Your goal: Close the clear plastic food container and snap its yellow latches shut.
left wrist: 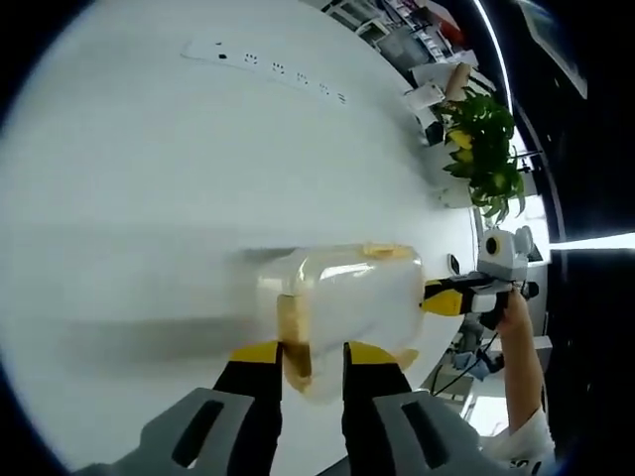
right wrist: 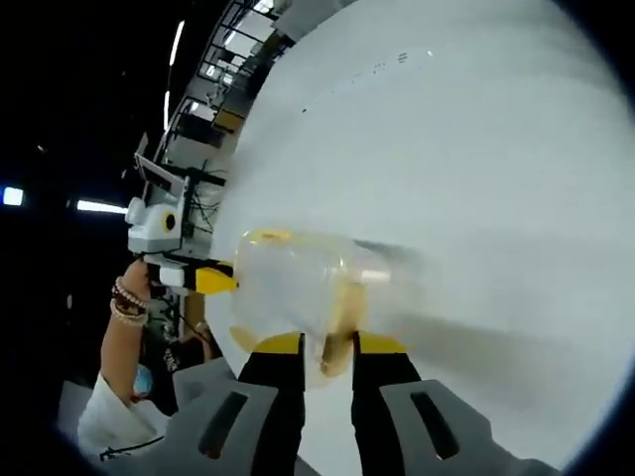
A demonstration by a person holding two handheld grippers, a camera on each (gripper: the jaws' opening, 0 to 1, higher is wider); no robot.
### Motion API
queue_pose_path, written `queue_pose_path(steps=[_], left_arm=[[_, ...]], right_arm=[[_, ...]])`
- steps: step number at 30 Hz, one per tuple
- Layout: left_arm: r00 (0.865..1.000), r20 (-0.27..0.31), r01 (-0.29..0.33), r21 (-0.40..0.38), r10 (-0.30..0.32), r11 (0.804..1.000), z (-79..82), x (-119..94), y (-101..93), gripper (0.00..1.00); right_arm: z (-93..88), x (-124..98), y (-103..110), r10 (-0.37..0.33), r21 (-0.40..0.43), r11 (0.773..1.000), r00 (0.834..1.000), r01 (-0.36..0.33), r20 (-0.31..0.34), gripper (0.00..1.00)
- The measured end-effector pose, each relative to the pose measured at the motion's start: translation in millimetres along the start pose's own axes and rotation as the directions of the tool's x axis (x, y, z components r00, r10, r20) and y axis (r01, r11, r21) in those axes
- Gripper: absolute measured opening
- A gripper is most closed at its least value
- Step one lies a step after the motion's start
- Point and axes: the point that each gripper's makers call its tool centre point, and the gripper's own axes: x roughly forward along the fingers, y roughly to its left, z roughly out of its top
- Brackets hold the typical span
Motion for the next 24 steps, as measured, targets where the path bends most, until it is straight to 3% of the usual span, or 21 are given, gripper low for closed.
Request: queue_pose_path(steps=[5, 16, 18, 21, 22, 24], left_arm=[[0.999, -0.01, -0.035, 0.052, 0.035, 0.998, 1.8, -3, -2.7, 0.17], [0.999, -0.012, -0.044, 0.093, 0.045, 0.995, 1.2, -6, -0.7, 0.18], [0.998, -0.01, -0.059, 0.115, 0.061, 0.992, 1.3, -6, -0.8, 0.18], [0.995, -0.007, -0.097, 0.19, 0.101, 0.977, 3.4, -8, -0.1, 0.18], [0.993, 0.001, -0.111, 0.247, 0.114, 0.963, 5.1, -8, -0.4, 0.18], [0.991, -0.002, -0.127, 0.266, 0.133, 0.955, 4.3, -8, -2.4, 0.18]], right_arm=[[-1.2, 2, 1, -0.002, -0.01, 1.0, 1.0, 0.002, 0.009, 0.13], [4.4, 2, 5, -0.03, -0.061, 0.998, 1.0, 0.03, 0.002, 0.15], [4.2, 2, 6, -0.052, -0.098, 0.994, 0.999, 0.052, 0.004, 0.15], [6.5, 0, 7, -0.122, -0.201, 0.972, 0.992, 0.118, -0.009, 0.15], [7.4, -1, 8, -0.154, -0.245, 0.959, 0.988, 0.145, -0.021, 0.15], [8.1, -1, 10, -0.195, -0.317, 0.933, 0.98, 0.172, -0.043, 0.16]])
